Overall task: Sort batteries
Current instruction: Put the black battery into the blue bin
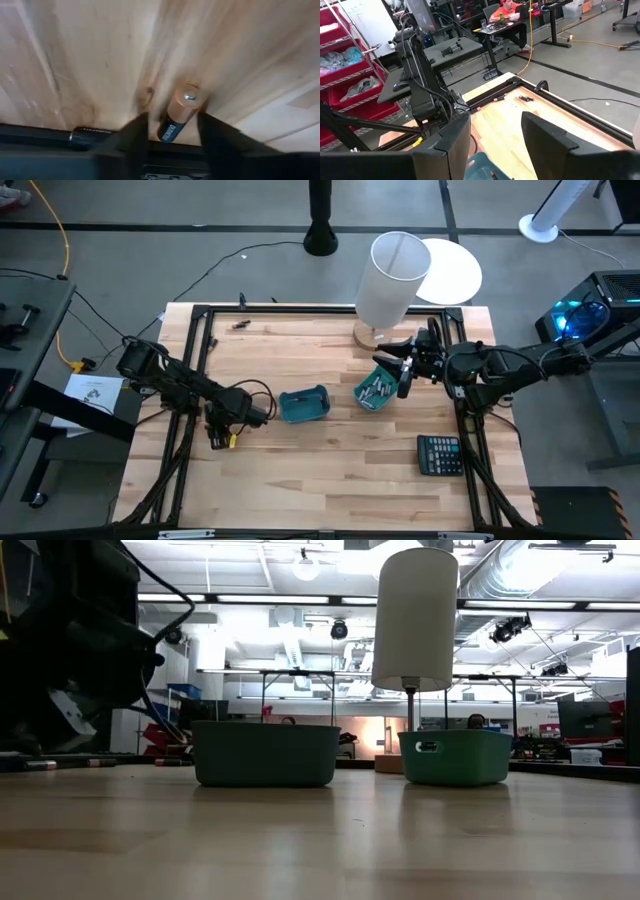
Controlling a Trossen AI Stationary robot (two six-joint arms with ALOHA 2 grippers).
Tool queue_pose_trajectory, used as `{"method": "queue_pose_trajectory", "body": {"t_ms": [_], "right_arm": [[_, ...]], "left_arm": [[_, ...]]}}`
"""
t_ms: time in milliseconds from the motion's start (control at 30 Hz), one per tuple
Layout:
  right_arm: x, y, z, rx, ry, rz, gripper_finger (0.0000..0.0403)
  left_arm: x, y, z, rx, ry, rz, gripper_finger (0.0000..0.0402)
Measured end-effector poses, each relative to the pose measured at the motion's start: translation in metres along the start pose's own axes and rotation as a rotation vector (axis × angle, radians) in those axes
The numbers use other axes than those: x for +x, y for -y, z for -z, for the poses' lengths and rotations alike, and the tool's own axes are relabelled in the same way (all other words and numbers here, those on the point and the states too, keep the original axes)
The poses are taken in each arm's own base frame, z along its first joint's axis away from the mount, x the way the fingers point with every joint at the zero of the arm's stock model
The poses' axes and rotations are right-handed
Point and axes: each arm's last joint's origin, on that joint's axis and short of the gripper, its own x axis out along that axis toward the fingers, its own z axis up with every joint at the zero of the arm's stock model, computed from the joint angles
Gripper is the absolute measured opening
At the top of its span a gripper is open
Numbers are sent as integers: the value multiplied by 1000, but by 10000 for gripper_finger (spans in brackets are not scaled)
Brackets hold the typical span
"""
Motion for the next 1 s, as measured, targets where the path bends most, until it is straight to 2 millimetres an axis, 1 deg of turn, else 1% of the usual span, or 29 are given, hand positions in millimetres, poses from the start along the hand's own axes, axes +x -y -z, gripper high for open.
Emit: {"method": "queue_pose_trajectory", "body": {"t_ms": [33, 100, 133, 167, 267, 367, 467, 533, 633, 700, 800, 900, 967, 1000], "right_arm": [[0, 0, 0, 0, 0, 0, 172], [0, 0, 0, 0, 0, 0, 172], [0, 0, 0, 0, 0, 0, 172], [0, 0, 0, -2, -1, 1, 172], [0, 0, 0, -7, -3, 1, 172], [0, 0, 0, -10, -3, 1, 172], [0, 0, 0, -10, -4, 2, 172], [0, 0, 1, -11, -5, 2, 172], [0, 0, 1, -11, -6, 2, 172], [0, 0, 1, -11, -6, 3, 172], [0, 0, 1, -12, -7, 3, 172], [0, 0, 1, -7, -8, 3, 172], [0, 0, 1, -6, -9, 4, 172], [0, 0, 1, -6, -9, 4, 172]], "left_arm": [[-2, 1, -1, 2, 6, 2, 127], [-7, 3, -3, 11, 39, 2, 57], [-12, 5, -4, 17, 71, -1, 33], [-18, 7, -6, 22, 117, -8, 27], [-43, 10, -7, 26, 273, -66, 30], [-74, 8, 2, -13, 432, -115, 29], [-110, 4, 15, -41, 648, -113, 29], [-130, 2, 23, -50, 804, -116, 29], [-151, -2, 24, -54, 1002, -81, 29], [-160, -2, 18, -39, 1097, -40, 29], [-169, 3, -2, 13, 1202, 14, 29], [-169, 11, -27, 63, 1253, 13, 29], [-167, 13, -41, 40, 1262, 22, 30], [-164, 12, -47, 7, 1254, 36, 38]]}}
